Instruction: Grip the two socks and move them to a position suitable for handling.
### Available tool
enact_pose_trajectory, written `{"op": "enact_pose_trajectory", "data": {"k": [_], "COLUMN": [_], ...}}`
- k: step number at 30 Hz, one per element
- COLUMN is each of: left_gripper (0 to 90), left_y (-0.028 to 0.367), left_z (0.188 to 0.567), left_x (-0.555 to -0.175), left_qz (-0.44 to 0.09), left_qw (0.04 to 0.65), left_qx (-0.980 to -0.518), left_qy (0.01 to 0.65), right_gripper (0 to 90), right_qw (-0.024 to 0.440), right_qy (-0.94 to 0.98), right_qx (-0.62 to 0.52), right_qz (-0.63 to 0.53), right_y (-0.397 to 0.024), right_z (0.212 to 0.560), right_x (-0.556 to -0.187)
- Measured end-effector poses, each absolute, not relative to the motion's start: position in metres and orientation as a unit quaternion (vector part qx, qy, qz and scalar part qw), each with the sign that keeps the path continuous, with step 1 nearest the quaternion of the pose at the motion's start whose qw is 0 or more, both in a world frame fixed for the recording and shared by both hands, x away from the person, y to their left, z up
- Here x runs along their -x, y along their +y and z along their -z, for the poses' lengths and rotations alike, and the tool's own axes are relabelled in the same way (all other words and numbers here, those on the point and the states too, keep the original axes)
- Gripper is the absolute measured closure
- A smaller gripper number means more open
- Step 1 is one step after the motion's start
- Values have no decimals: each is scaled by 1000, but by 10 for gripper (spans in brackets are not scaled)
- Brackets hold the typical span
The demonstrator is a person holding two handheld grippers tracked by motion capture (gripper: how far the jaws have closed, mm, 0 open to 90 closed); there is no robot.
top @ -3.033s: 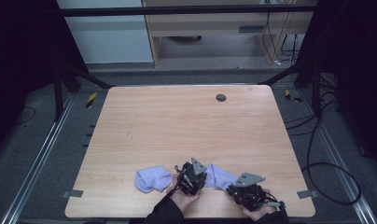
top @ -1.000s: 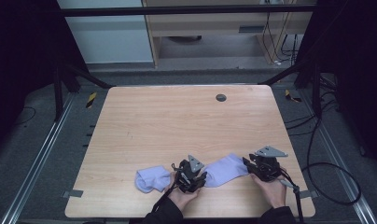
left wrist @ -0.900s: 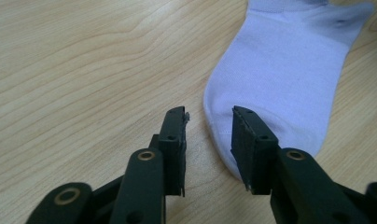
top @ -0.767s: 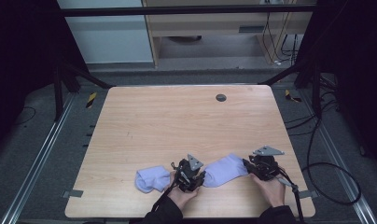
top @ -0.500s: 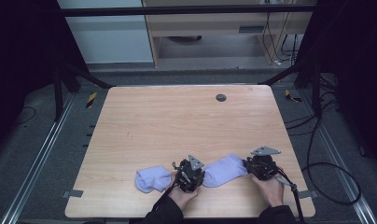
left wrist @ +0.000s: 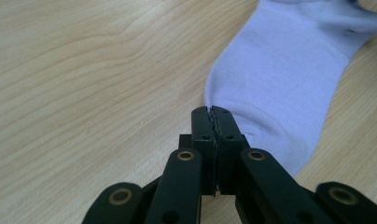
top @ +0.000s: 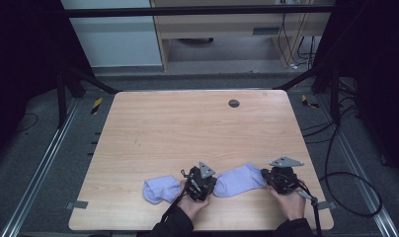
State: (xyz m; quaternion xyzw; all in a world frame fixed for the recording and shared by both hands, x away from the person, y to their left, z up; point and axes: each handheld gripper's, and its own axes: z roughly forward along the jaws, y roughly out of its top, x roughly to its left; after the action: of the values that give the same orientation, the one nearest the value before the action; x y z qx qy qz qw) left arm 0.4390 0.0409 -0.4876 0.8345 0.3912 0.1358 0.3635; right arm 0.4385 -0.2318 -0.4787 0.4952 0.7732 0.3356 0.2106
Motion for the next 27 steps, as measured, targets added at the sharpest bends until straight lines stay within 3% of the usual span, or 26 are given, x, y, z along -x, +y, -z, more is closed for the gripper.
{"op": "enact_pose_trajectory", "data": {"k": [10,15,16,27], "left_gripper": [873,703,630,395], "left_y": [22,26,29,88], "left_z": [494,485,482,440], "left_x": [-444,-442,-442,-441], "left_qz": [-148,-166,-168,-195], "left_qw": [347,357,359,404], "left_qx": [-848,-840,-838,-816], "left_qy": [373,375,374,364], "right_gripper": [866,784,763,630], "right_qw": [203,216,217,224], "right_qy": [779,782,777,751], "right_qx": [-512,-510,-511,-486], "right_qz": [-300,-286,-298,-387], "right_y": [-247,-245,-247,-239], "right_z": [481,483,481,466], "right_x": [-425,-425,-424,-423]}}
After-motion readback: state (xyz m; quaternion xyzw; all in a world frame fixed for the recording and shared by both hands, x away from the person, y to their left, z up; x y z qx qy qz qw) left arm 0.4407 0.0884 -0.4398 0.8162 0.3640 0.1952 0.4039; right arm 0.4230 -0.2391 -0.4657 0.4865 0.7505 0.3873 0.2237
